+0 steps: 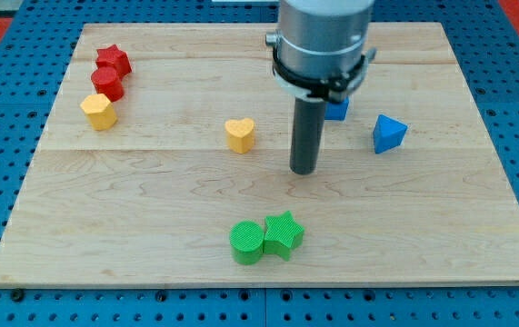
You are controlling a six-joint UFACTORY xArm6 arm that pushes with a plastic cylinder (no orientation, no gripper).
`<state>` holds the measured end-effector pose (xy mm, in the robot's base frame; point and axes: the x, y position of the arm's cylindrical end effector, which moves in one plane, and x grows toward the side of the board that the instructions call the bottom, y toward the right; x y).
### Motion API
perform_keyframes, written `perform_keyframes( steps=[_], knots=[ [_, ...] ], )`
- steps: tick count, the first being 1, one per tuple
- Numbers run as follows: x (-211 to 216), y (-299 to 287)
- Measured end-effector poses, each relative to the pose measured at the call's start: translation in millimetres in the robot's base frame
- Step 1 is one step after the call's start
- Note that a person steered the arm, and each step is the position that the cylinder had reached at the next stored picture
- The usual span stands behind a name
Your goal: Put the yellow heart below the yellow hexagon
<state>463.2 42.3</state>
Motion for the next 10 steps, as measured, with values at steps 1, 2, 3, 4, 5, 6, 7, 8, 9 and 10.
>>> perform_keyframes(
  steps=[1,2,3,4,5,6,7,8,9,10],
  knots=[
    [-21.1,-42.9],
    [-32.7,-21.0],
    [-46.5,-55.7],
    [-43.1,-115.5],
    [-38.5,-164.3],
    [-37.8,-186.0],
    [-17.8,-182.1],
    [-12.8,-194.6],
    [-24.1,-167.7],
    [-56.5,-199.8]
  ],
)
